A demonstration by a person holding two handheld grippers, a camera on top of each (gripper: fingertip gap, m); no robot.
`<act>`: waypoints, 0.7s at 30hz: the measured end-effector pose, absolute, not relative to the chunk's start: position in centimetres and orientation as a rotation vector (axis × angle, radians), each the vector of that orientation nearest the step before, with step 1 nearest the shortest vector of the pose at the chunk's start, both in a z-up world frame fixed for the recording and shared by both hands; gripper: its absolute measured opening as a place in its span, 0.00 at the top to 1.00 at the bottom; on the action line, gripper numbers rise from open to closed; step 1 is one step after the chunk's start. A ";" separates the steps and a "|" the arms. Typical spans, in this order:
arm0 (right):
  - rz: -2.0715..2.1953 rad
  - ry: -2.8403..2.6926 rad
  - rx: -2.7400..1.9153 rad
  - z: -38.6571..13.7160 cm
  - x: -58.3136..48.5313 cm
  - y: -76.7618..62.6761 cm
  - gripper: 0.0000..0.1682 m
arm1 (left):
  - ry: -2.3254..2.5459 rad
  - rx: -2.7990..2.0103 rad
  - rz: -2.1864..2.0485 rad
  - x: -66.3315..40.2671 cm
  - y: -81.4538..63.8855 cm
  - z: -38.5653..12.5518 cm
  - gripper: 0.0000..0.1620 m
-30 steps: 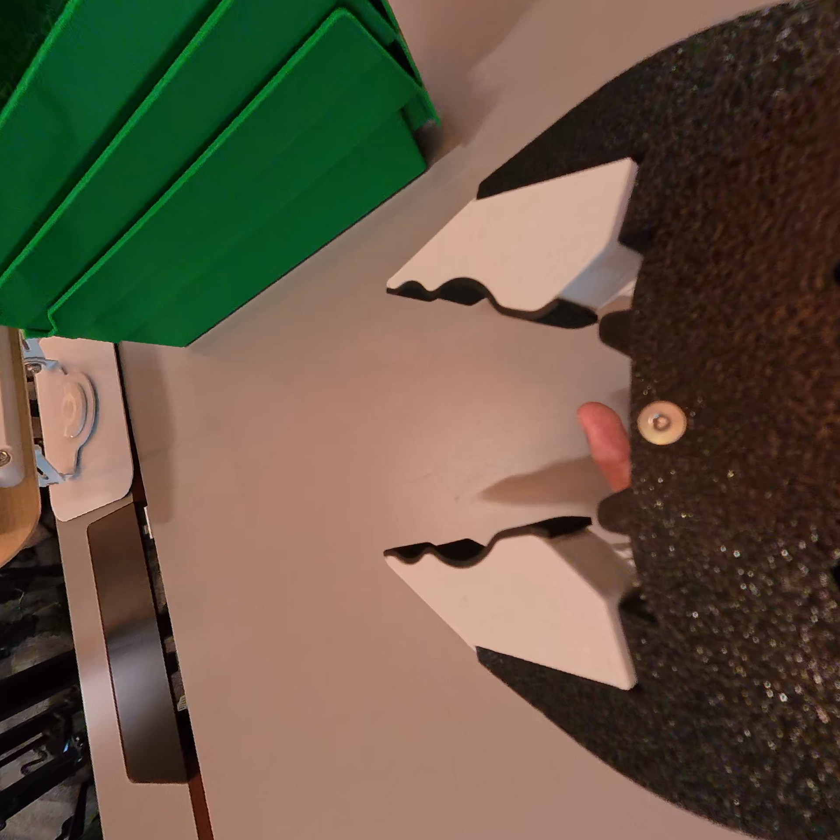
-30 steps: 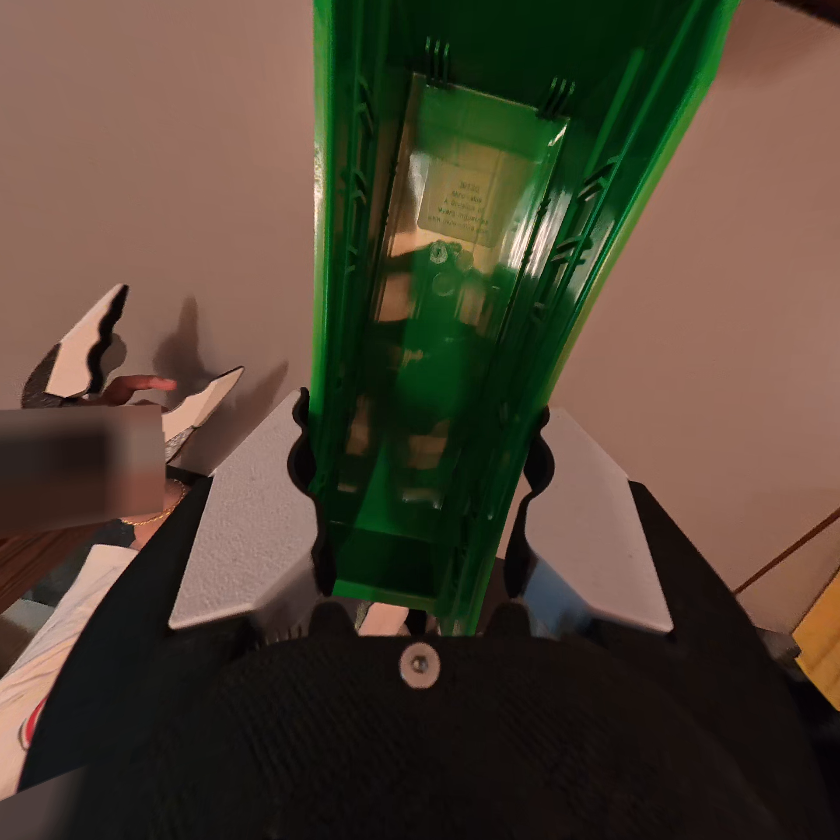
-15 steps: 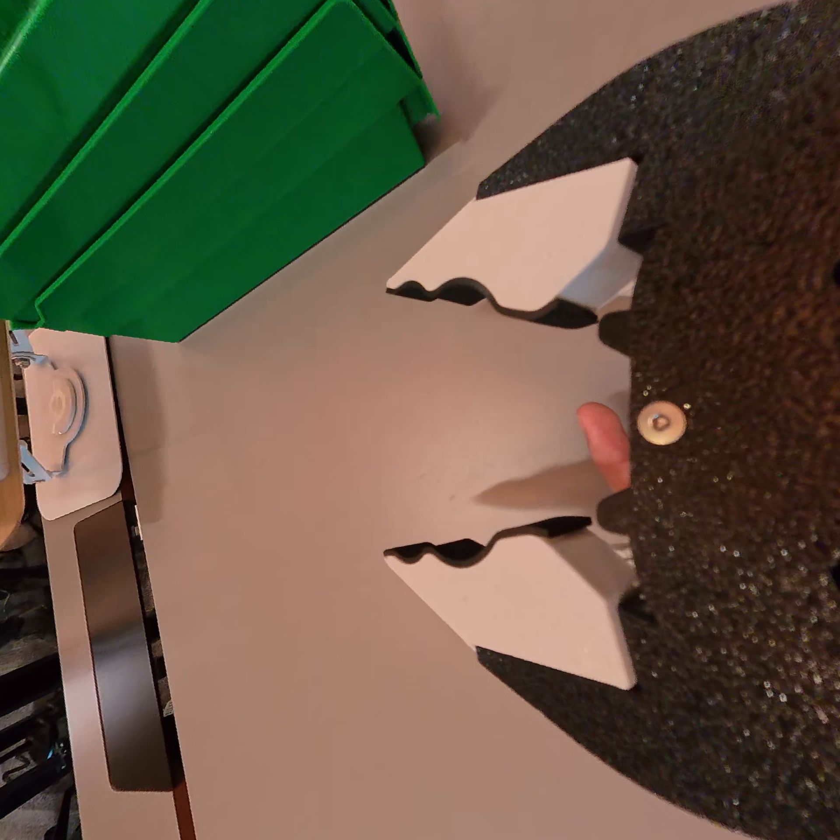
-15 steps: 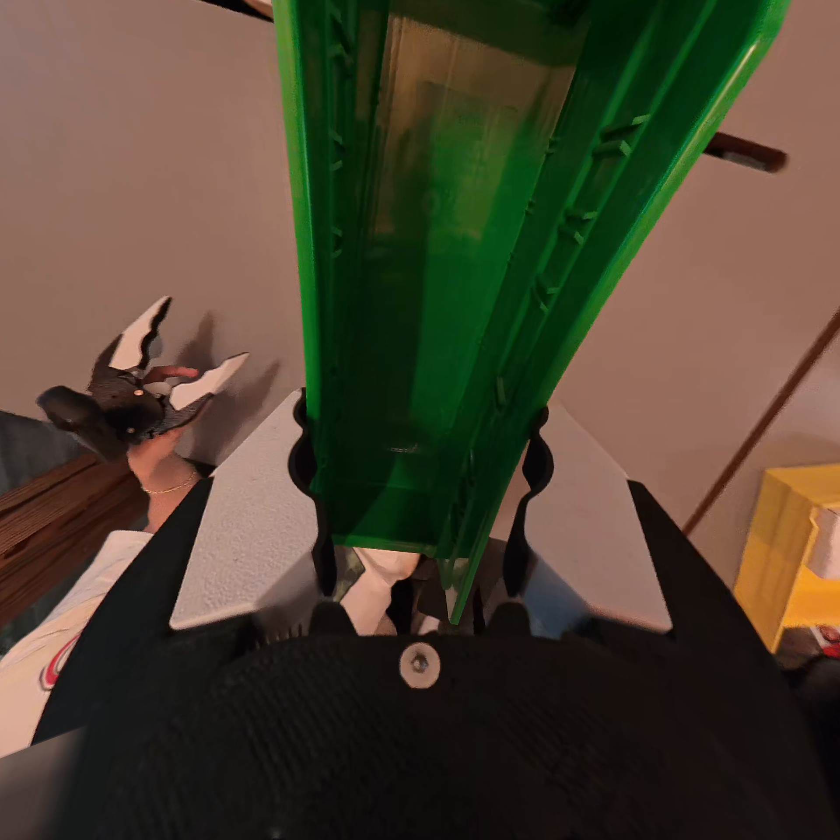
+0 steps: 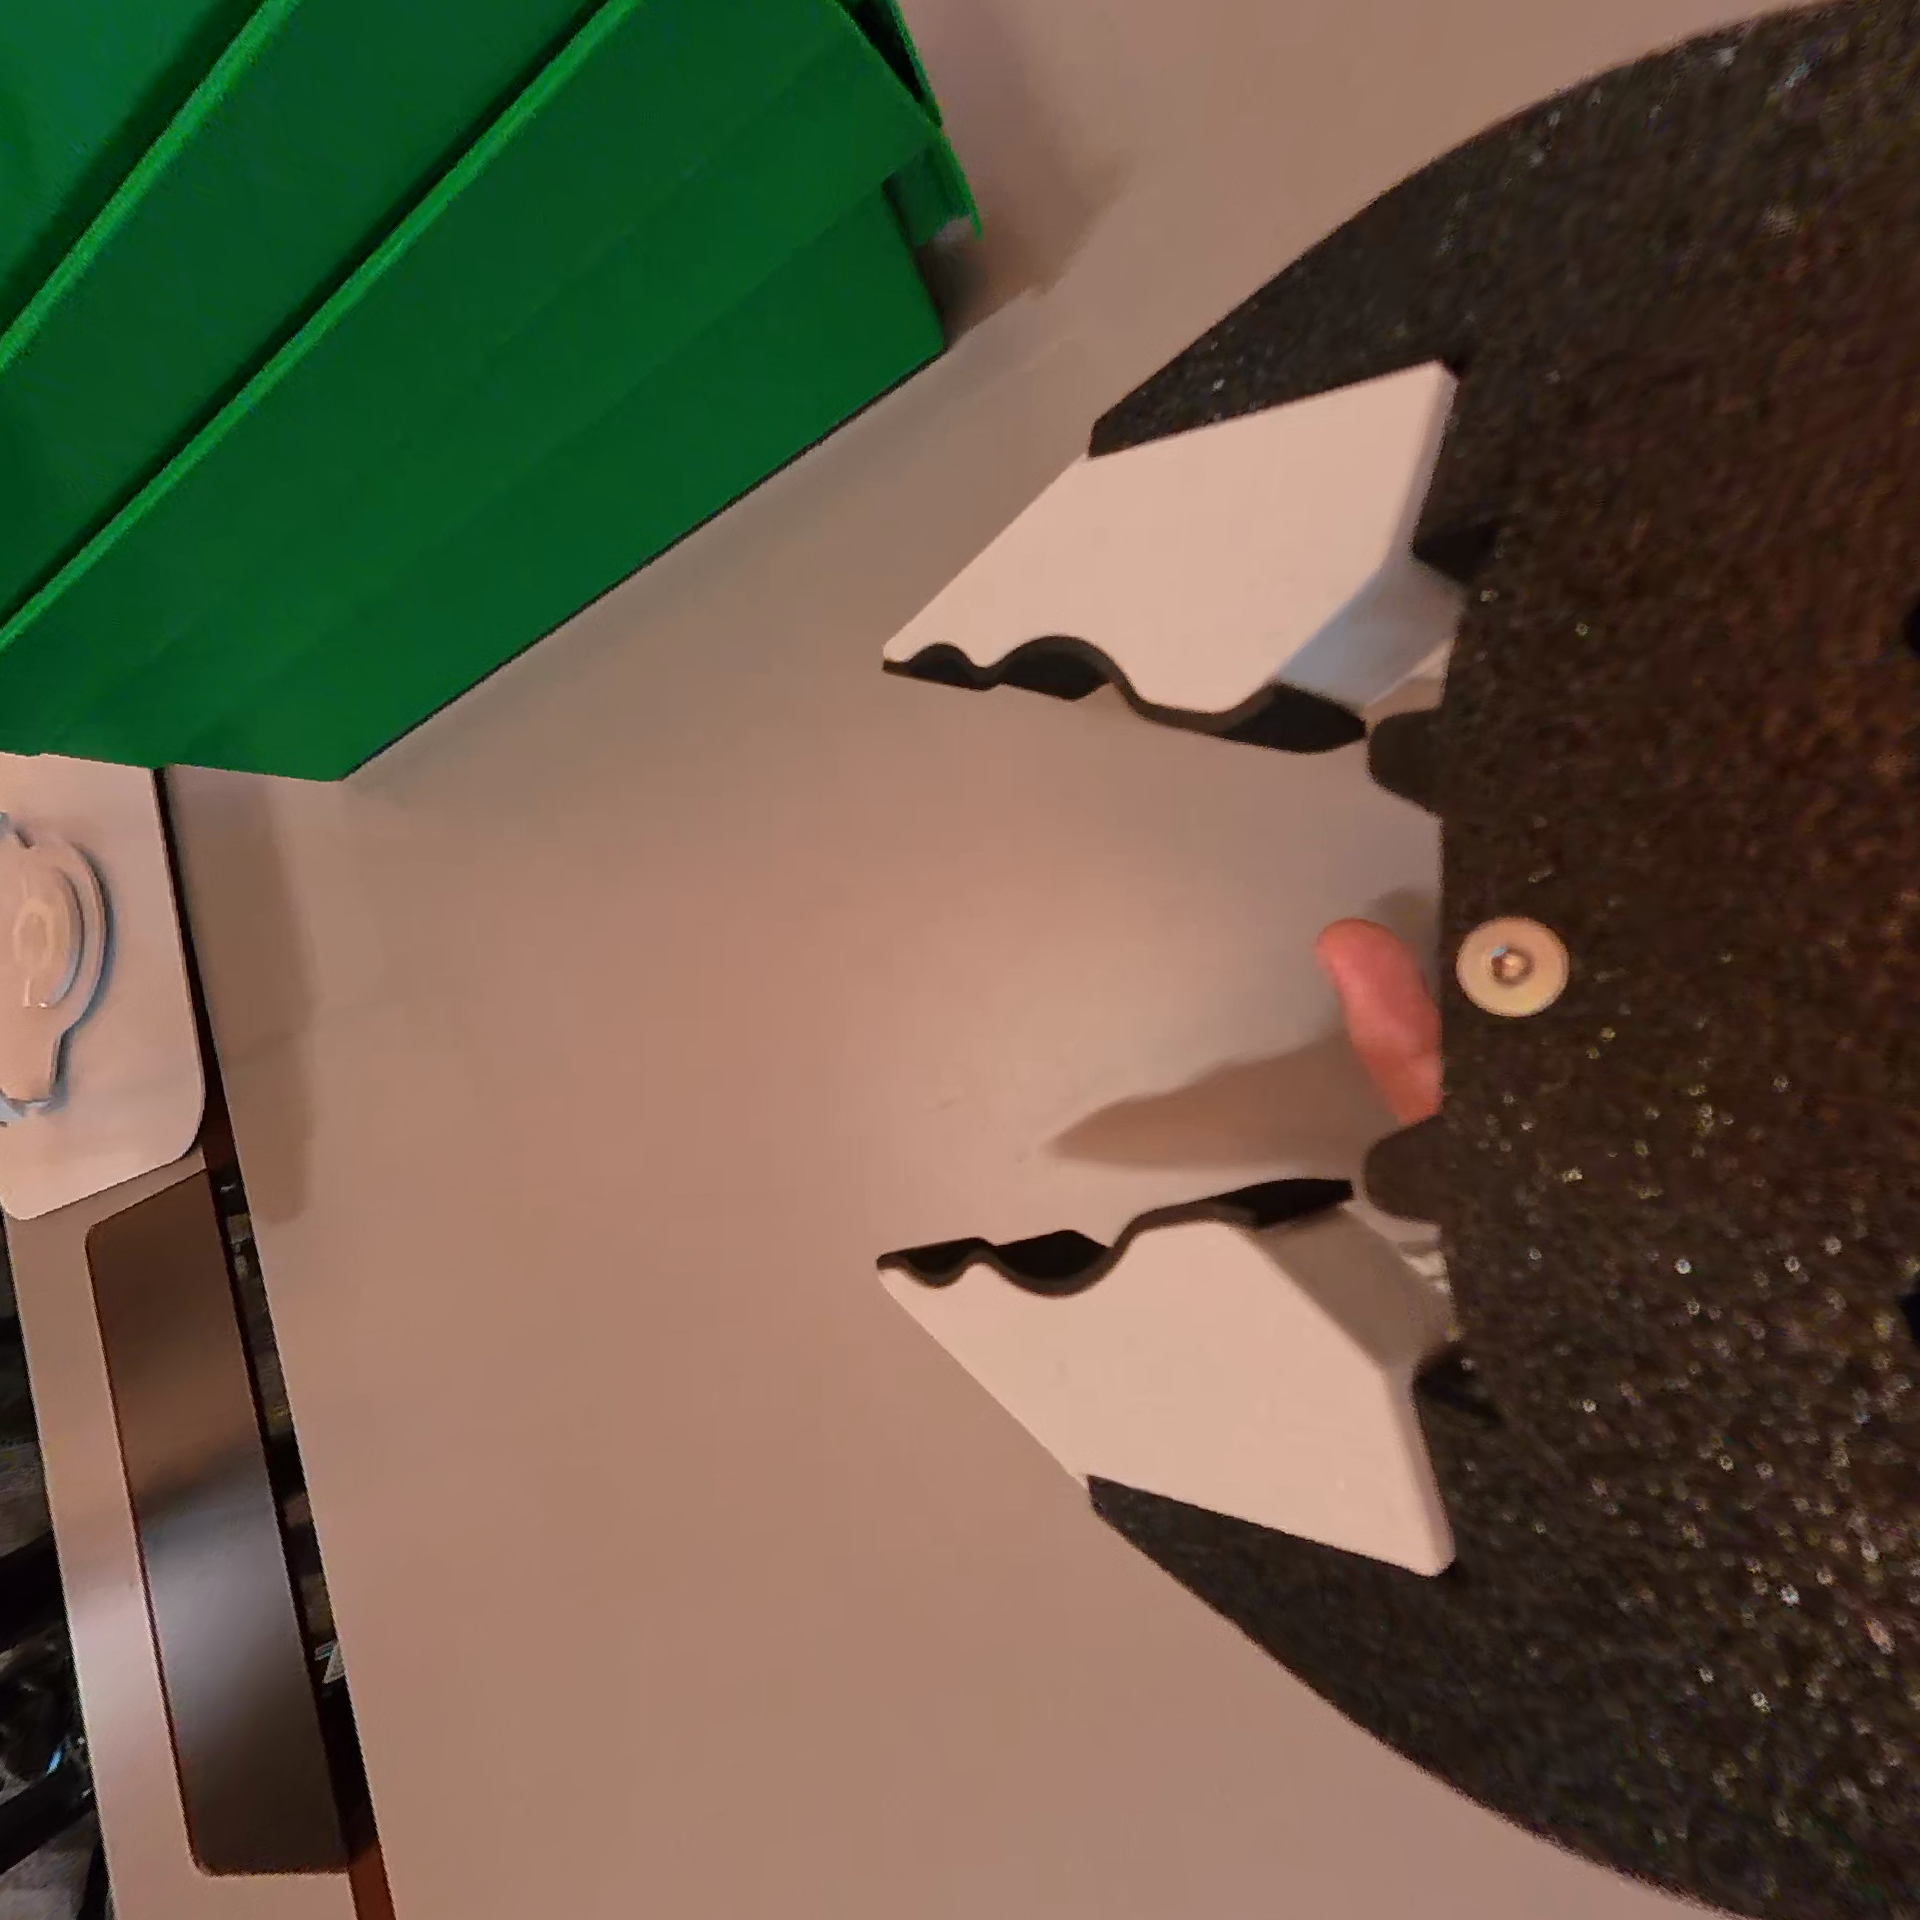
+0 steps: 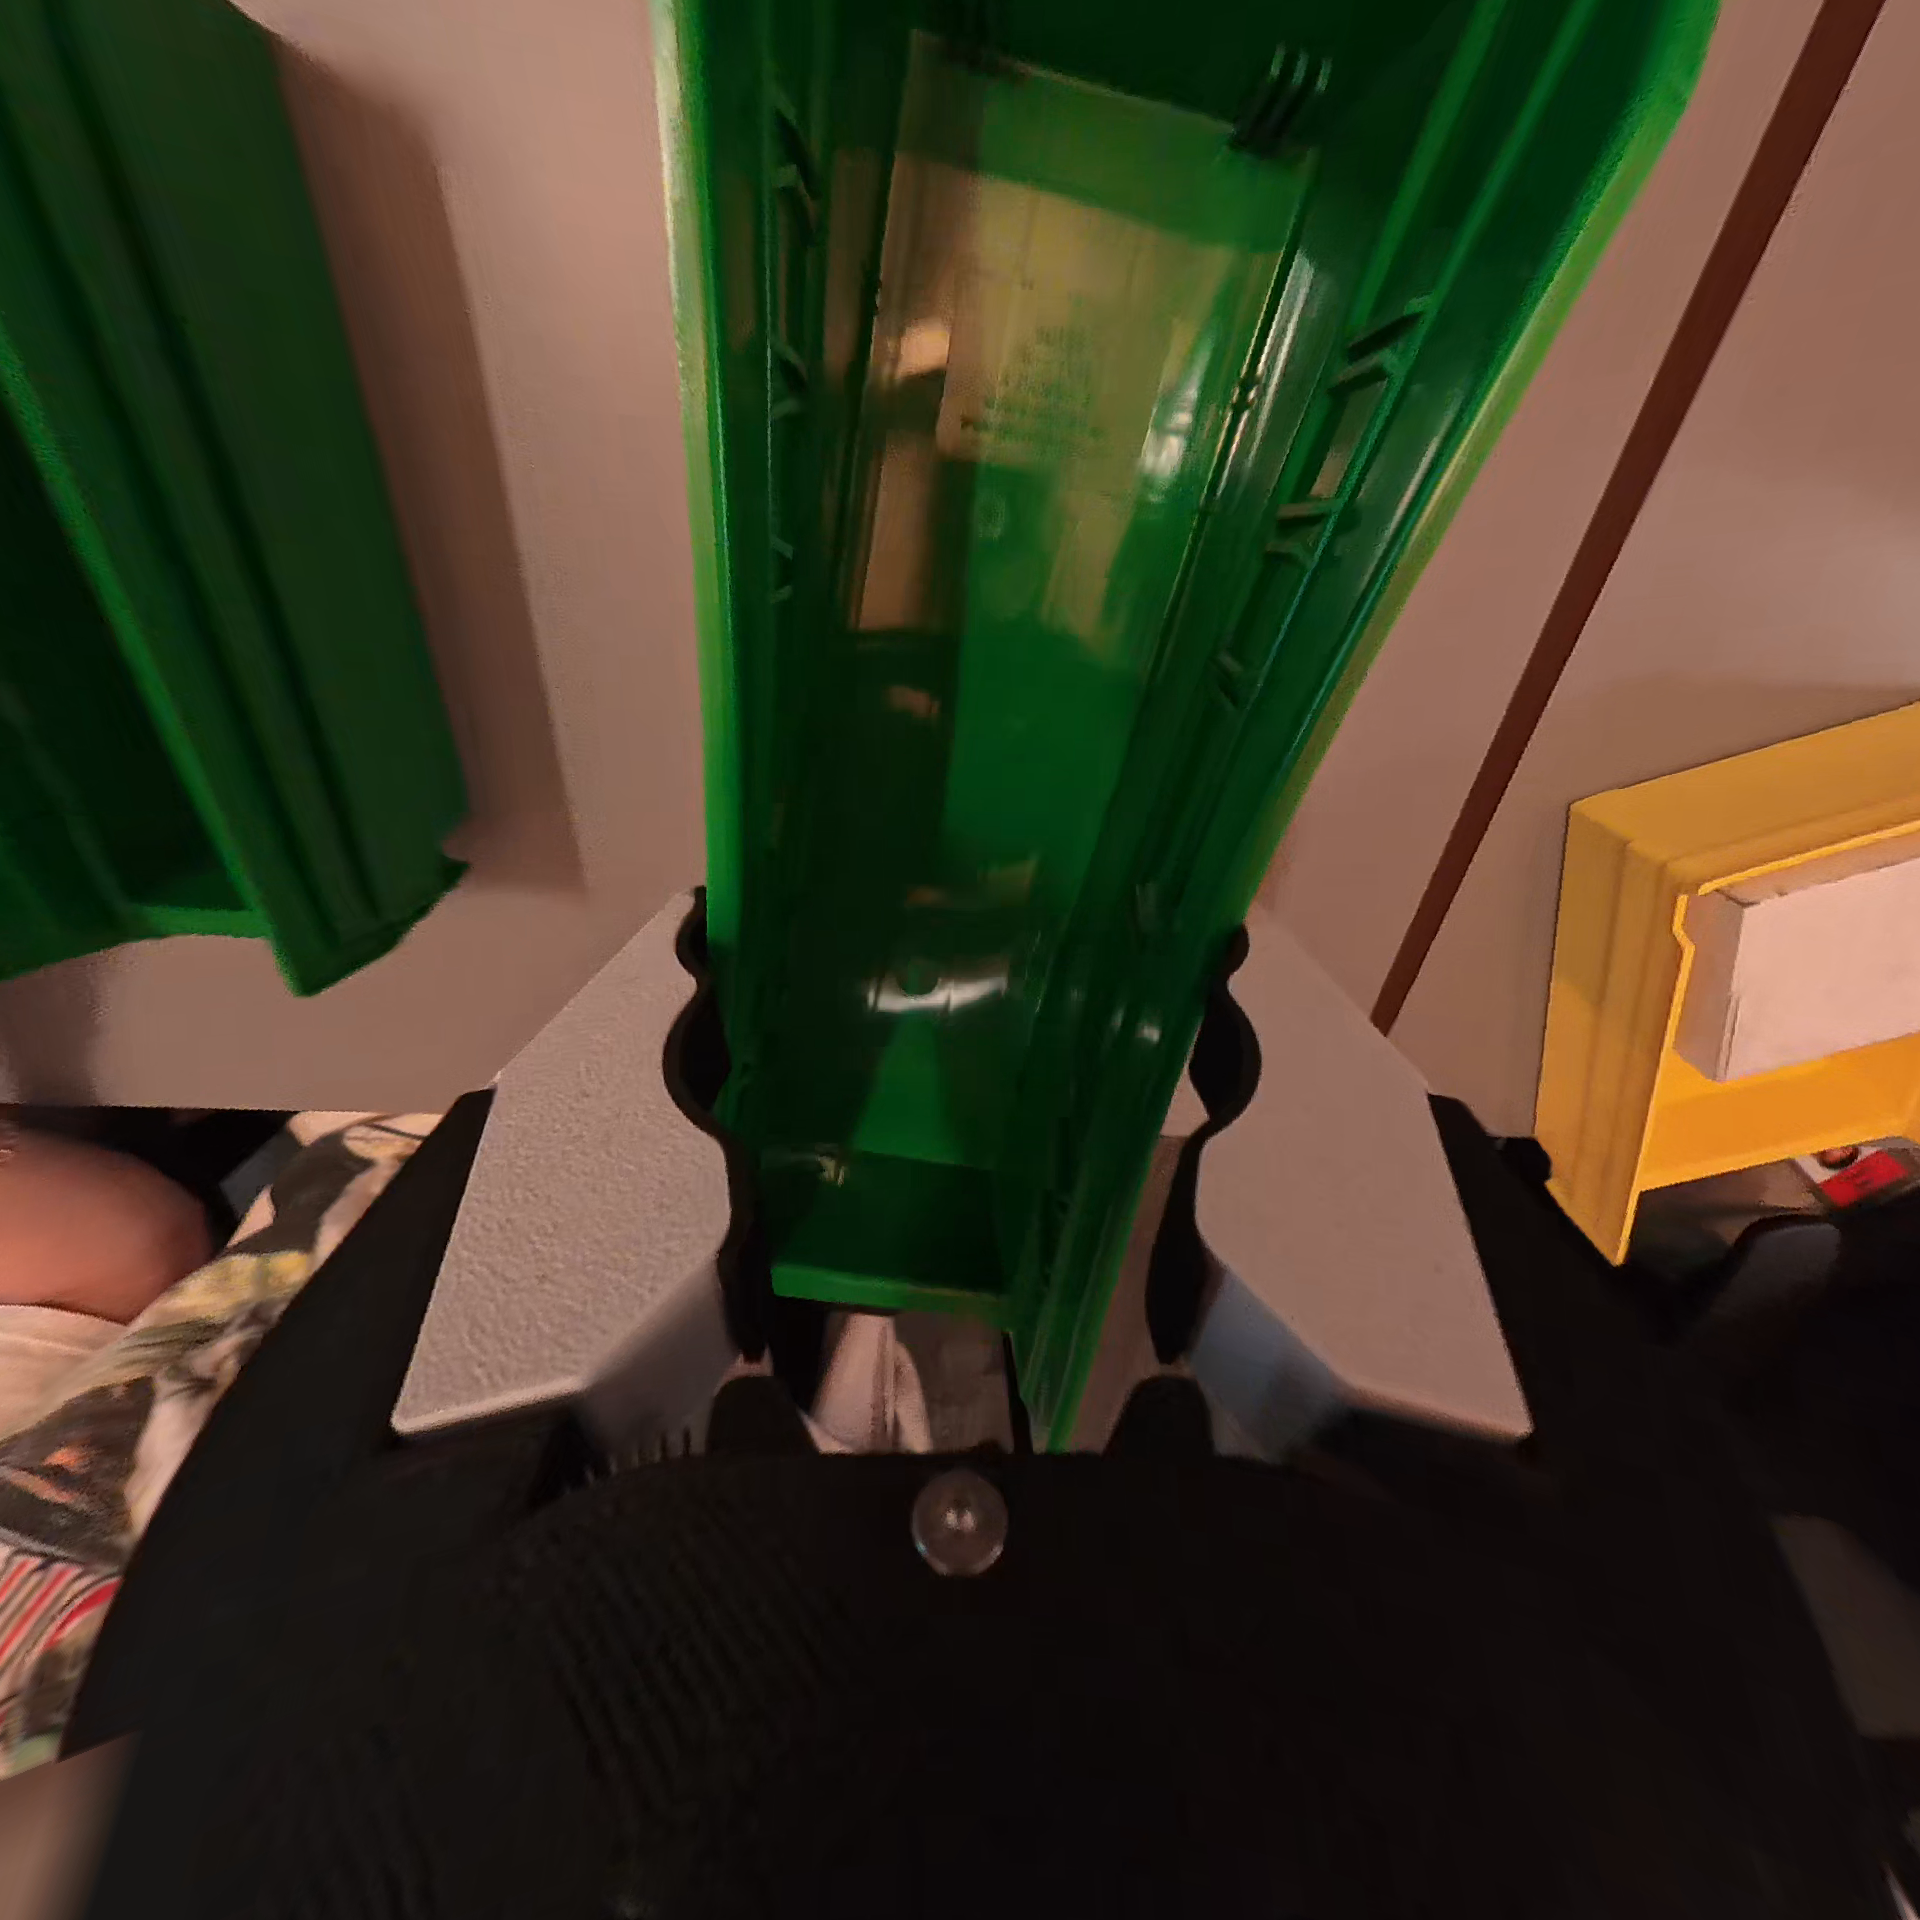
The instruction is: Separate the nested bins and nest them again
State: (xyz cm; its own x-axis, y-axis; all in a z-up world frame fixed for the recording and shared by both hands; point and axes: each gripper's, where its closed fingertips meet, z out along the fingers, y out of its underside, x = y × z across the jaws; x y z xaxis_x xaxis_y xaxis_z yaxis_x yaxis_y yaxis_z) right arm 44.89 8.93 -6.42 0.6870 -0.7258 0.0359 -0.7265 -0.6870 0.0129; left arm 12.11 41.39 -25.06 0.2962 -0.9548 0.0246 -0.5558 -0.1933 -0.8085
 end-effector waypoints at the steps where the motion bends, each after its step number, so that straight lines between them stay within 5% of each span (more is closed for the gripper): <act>1: 0.036 -1.223 2.855 -7.5 45.5 8.0 0.45 | 1.353 -1.858 -0.724 12.2 41.3 -25.0 0.35; 21: -0.063 -1.238 2.802 -20.7 54.5 -0.3 0.44 | 1.404 -1.854 -0.662 13.2 40.4 -26.4 0.36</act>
